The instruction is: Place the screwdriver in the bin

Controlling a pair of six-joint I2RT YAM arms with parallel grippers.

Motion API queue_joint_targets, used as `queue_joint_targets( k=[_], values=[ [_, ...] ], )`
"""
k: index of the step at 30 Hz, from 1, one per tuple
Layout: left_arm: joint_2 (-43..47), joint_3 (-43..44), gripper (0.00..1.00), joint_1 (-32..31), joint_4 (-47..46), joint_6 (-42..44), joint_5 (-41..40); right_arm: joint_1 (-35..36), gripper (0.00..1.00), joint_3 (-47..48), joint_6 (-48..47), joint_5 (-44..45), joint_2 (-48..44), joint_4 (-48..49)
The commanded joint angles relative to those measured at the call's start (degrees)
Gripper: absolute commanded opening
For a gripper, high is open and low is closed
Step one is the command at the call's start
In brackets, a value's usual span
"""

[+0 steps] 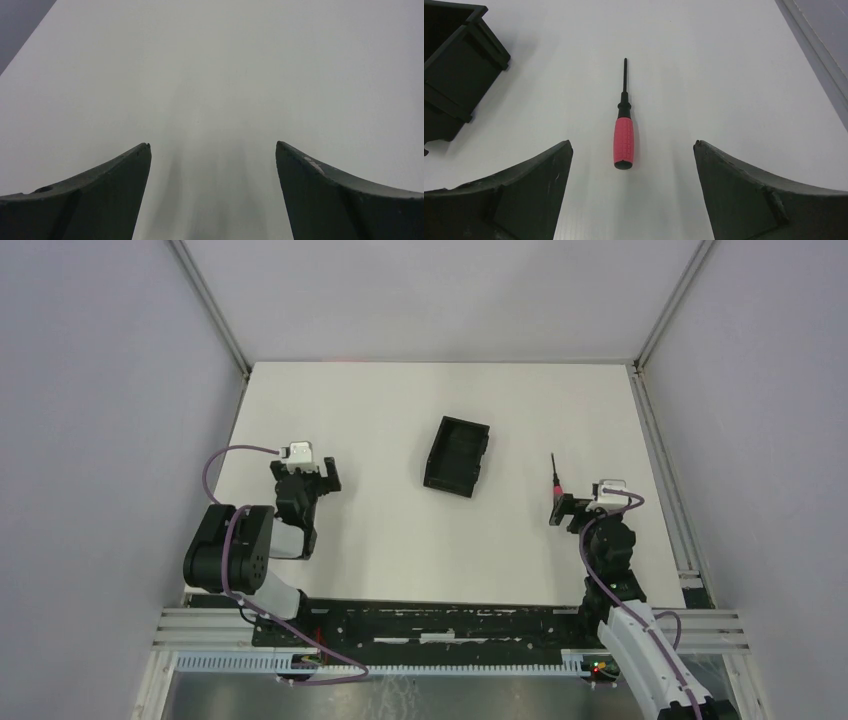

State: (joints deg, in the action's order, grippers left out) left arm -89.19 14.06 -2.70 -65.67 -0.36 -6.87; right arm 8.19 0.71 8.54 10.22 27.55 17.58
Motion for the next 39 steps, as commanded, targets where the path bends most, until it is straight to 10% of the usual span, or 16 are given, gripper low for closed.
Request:
queue_joint_targets(
  k=[1,12,23,39],
  values=[
    [1.07,0.22,1.0,0.17,-1.42,-0.87,0.41,-0.09,0.98,-0.31,-1.21,0.03,0.55,2.97],
    [0.99,0.17,1.0,0.2,-1.48,-0.91,0.42,-0.03,0.98,23.11,-5.03,0.65,11.49,-9.41],
    [1.03,0.17,1.0,0.21,-1.48,-0.91,0.44,-1.21,0.98,75.3,-12.7,-3.96,52.57,-51.89],
    [0.99,0.17,1.0,0.21,-1.5,-0.87,0.45,-3.63,0.7,62.73,-11.4,-9.24,74.81,-47.09]
  ],
)
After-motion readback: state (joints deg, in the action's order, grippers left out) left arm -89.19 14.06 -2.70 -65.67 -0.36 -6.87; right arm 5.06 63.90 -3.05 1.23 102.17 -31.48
